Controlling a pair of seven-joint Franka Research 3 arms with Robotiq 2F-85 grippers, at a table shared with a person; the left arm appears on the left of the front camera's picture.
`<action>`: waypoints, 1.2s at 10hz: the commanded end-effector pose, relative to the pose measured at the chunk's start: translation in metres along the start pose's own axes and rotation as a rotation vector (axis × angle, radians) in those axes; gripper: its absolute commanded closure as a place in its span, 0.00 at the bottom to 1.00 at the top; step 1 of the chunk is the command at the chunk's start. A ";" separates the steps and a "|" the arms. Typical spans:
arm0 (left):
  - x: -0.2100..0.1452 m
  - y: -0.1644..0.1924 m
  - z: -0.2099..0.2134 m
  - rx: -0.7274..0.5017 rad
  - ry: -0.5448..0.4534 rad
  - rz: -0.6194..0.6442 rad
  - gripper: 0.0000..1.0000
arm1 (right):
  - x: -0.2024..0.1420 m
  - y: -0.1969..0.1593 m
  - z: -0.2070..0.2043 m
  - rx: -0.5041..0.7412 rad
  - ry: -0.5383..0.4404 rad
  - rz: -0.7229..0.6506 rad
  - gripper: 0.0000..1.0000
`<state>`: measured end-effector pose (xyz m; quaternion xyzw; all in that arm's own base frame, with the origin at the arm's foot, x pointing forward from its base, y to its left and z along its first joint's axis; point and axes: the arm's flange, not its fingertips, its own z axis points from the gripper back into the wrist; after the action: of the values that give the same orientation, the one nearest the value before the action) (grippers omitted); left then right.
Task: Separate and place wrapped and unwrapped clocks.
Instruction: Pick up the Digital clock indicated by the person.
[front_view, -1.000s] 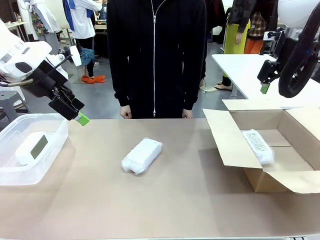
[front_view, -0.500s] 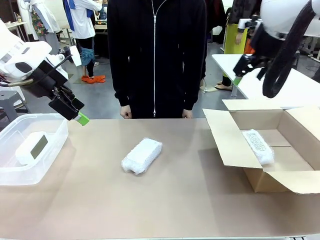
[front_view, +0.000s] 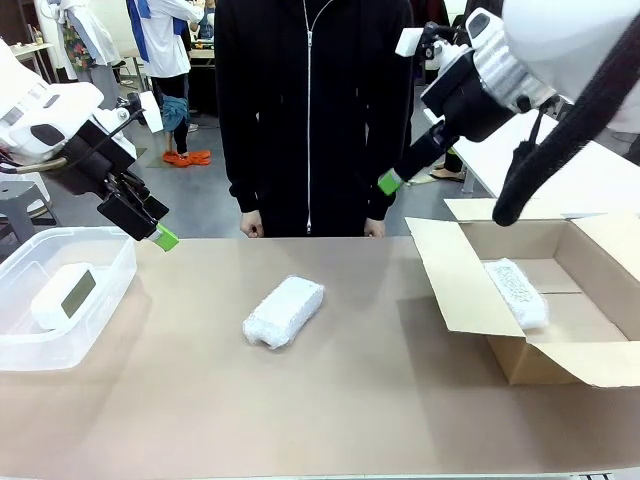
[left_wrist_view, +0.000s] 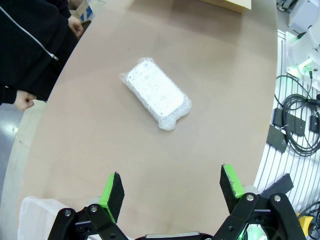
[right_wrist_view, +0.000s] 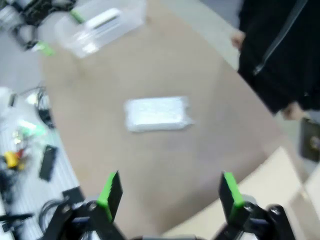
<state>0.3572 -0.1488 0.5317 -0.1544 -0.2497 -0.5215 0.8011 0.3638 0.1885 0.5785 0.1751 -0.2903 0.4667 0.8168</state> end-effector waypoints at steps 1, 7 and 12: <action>0.000 0.000 0.000 0.004 0.004 0.007 0.00 | -0.037 0.003 0.006 0.081 -0.024 0.080 0.00; 0.000 0.000 0.000 0.004 0.004 0.007 0.00 | -0.073 0.020 0.007 0.046 0.014 0.166 0.00; 0.000 0.000 0.000 0.004 0.004 0.007 0.00 | -0.078 0.028 0.013 0.137 0.036 0.155 0.00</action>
<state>0.3572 -0.1488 0.5317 -0.1544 -0.2497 -0.5216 0.8011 0.3048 0.1424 0.5396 0.1927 -0.2588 0.5506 0.7699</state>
